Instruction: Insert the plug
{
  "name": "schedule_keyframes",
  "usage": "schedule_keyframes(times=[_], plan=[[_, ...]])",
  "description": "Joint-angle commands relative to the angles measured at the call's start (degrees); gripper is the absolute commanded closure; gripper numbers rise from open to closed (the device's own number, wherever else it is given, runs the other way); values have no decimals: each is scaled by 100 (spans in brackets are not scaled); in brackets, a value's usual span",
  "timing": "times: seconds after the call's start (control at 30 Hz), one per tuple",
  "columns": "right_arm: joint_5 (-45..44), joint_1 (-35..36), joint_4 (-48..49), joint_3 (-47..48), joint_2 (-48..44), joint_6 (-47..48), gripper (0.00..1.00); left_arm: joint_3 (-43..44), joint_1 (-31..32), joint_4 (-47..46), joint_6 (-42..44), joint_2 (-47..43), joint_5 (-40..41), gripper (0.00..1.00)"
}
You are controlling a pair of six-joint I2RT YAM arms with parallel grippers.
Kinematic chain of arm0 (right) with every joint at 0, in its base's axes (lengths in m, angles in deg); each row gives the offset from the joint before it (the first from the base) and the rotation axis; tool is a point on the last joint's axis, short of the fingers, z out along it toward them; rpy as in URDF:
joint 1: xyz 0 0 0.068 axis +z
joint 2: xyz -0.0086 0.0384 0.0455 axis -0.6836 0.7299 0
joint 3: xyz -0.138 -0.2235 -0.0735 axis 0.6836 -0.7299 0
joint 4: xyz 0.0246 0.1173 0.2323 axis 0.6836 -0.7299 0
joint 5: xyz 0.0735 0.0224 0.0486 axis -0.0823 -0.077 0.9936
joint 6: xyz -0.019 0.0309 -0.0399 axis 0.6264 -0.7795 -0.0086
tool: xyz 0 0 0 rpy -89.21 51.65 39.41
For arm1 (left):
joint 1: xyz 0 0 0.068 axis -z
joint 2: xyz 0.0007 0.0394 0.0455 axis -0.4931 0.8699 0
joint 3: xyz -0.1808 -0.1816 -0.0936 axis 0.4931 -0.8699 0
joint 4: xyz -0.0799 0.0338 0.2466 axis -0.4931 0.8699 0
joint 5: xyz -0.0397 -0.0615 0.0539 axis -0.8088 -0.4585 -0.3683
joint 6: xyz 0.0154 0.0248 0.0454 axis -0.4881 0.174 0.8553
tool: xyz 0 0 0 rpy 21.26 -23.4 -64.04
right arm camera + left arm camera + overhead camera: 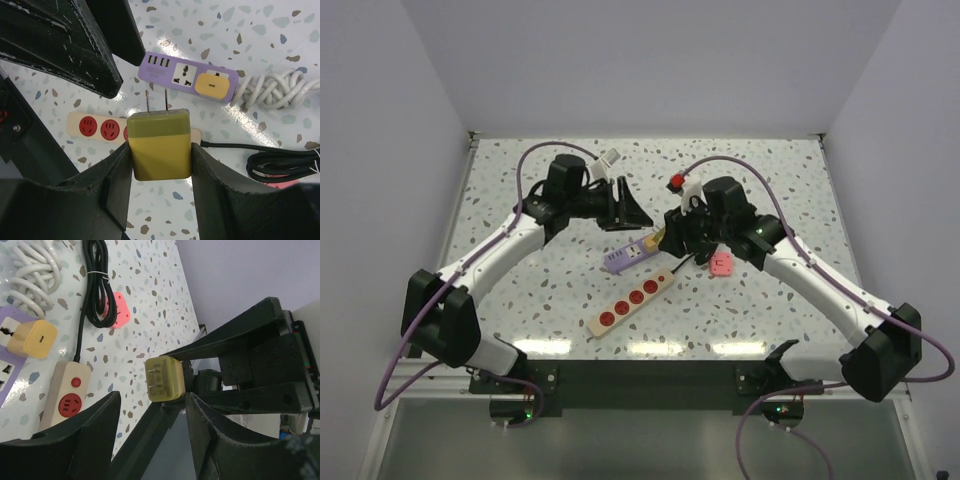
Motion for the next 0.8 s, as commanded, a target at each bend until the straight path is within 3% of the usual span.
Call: schedule_keyframes(times=[0.0, 0.43, 0.5, 0.67, 0.77], plan=[[69, 103, 135, 316, 148, -68, 94, -95, 4, -497, -296, 122, -356, 40], [192, 437, 505, 729, 781, -138, 94, -87, 48, -479, -217, 518, -558, 40], [157, 473, 566, 764, 852, -138, 94, -87, 48, -628, -253, 579, -838, 52], [-142, 481, 751, 782, 922, -305, 92, -43, 48, -682, -104, 808, -1709, 70], [-291, 473, 865, 782, 949, -472, 88, -78, 48, -664, 2, 869, -2009, 90]])
